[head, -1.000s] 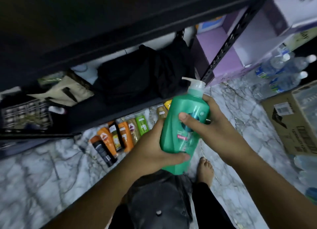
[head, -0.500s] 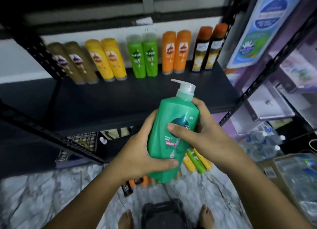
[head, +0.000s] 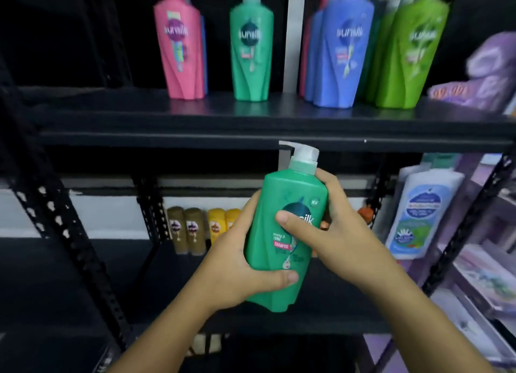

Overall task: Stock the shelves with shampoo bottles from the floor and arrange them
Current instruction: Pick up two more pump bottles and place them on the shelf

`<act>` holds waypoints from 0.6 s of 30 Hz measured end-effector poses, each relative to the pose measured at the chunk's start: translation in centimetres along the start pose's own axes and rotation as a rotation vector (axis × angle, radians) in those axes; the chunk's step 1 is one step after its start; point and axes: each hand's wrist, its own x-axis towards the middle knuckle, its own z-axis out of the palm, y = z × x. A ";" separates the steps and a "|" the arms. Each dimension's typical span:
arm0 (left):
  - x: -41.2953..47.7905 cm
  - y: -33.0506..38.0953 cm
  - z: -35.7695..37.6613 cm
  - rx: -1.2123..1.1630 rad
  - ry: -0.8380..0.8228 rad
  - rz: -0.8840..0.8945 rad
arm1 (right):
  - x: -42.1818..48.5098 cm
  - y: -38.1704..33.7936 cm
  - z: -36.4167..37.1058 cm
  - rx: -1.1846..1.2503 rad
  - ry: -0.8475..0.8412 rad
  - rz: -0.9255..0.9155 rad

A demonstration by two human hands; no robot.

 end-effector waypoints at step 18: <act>7.9 10.7 -6.3 0.250 0.243 0.282 | 10.3 -12.3 -2.6 -0.142 0.032 -0.295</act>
